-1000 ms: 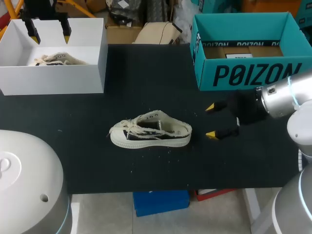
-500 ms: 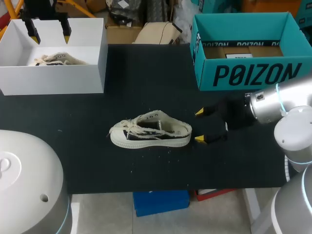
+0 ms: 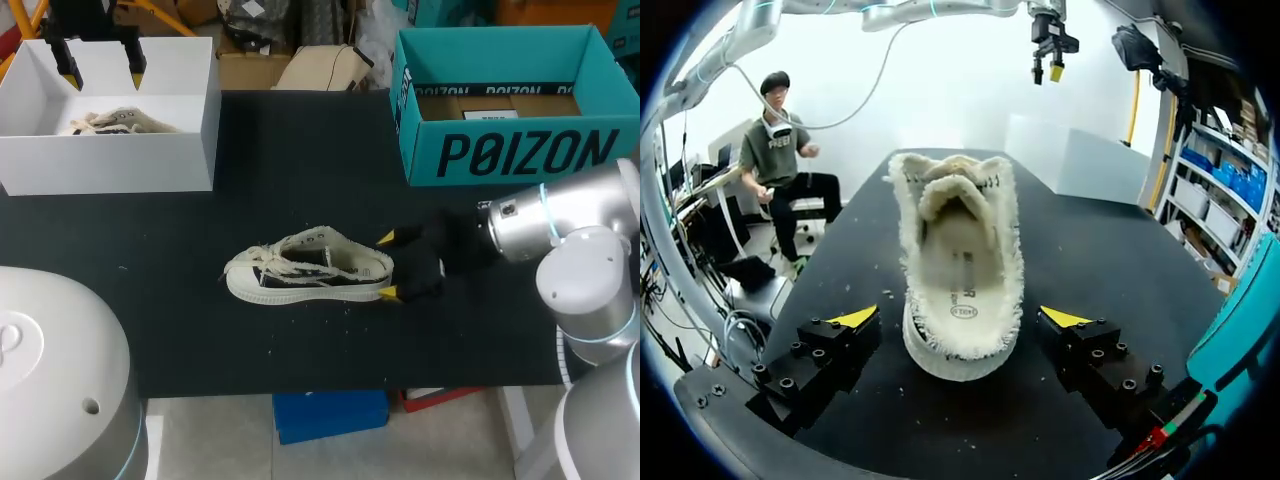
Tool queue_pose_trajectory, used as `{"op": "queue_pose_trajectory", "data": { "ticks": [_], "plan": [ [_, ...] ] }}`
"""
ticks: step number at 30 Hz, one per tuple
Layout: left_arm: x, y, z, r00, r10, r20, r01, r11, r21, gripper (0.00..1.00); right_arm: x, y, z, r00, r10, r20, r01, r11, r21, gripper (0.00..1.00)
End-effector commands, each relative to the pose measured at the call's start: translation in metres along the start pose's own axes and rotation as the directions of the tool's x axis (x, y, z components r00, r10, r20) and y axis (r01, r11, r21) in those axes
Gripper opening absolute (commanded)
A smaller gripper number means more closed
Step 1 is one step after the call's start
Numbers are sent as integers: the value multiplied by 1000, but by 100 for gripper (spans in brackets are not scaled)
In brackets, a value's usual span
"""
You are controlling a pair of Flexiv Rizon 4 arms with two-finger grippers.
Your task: Take the shoe out of the shoebox, open the shoe tongue, remove and reinsert the insole, then place the shoe into the shoebox
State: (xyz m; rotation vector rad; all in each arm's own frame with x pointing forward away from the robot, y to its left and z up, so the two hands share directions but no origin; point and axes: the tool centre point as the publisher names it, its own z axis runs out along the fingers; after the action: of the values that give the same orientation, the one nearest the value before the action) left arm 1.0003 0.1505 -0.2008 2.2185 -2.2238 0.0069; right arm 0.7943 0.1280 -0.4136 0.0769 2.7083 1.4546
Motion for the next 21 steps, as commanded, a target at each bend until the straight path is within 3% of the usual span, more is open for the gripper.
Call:
{"op": "queue_pose_trajectory", "data": {
  "ticks": [1,21],
  "plan": [
    [0,0,0,1000,-1,1,1,1000,-1,100,-3,1,13,1000,1,-9,-1,1000,-5,100],
    [0,0,0,1000,-1,1,1,1000,-1,100,2,1,38,999,-2,-42,1,999,-33,100]
  ]
}}
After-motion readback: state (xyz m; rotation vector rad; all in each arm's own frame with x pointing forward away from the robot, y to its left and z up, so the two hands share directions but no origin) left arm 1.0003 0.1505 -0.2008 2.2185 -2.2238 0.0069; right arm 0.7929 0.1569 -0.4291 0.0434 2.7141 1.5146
